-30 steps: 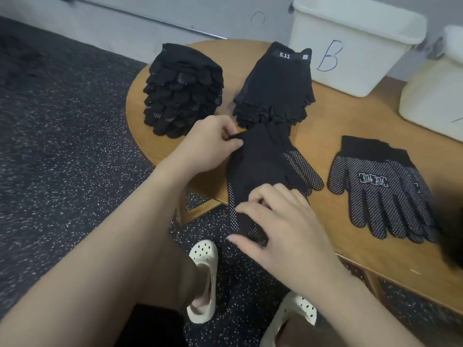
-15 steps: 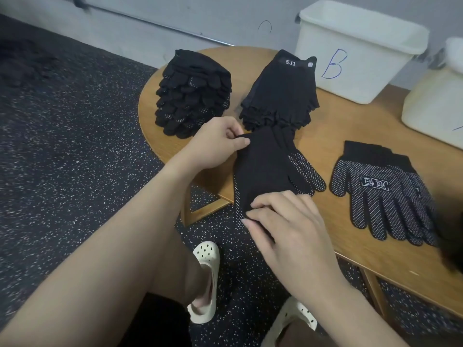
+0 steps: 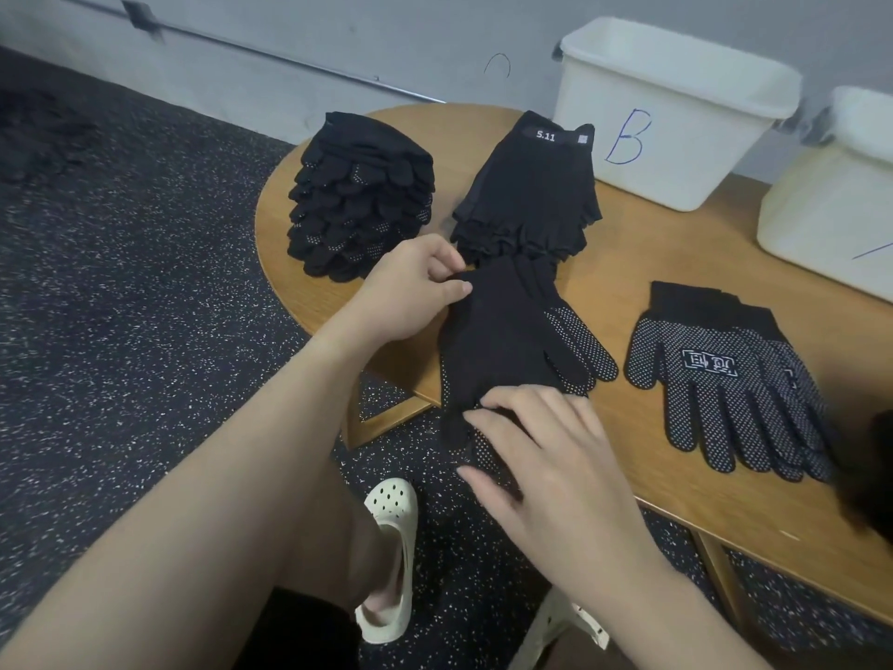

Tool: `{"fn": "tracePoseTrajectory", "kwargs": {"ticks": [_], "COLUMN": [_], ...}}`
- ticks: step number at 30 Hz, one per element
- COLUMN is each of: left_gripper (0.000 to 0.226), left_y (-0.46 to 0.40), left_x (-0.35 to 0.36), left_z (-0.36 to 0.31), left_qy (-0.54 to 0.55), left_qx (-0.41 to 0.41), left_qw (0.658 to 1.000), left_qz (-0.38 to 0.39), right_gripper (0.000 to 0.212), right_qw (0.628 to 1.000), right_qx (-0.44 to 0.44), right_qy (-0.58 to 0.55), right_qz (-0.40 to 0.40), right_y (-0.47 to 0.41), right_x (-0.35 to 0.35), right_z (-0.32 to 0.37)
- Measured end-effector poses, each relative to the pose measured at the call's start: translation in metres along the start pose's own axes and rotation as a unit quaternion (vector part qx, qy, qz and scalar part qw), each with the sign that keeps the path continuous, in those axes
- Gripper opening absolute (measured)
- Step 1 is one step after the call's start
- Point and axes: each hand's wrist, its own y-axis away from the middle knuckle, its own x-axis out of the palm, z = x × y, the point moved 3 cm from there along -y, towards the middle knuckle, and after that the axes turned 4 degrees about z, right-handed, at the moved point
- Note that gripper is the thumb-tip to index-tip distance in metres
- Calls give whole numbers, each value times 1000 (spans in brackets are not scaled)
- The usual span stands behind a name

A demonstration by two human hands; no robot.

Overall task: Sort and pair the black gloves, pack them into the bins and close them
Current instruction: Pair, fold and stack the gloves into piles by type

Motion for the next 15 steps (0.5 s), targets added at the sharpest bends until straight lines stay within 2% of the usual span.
{"fn": "tracePoseTrajectory", "kwargs": {"ticks": [4, 13, 15], "left_gripper": [6, 15, 14], "left_y": [1, 1, 1], "left_x": [-1, -1, 0], "left_z": [1, 6, 7], "left_qy": [12, 17, 20], "left_qx": [0, 5, 5], "left_qw": [1000, 1000, 1000], "left_qz": [6, -14, -16], "right_gripper": [36, 21, 24], "right_qw": [999, 998, 996], "right_qx": [38, 32, 32], "right_qy": [29, 1, -3], "right_qz": [-6, -61, -77], "right_y": [10, 20, 21], "right_x": [-1, -2, -5], "right_z": [-7, -13, -12]}}
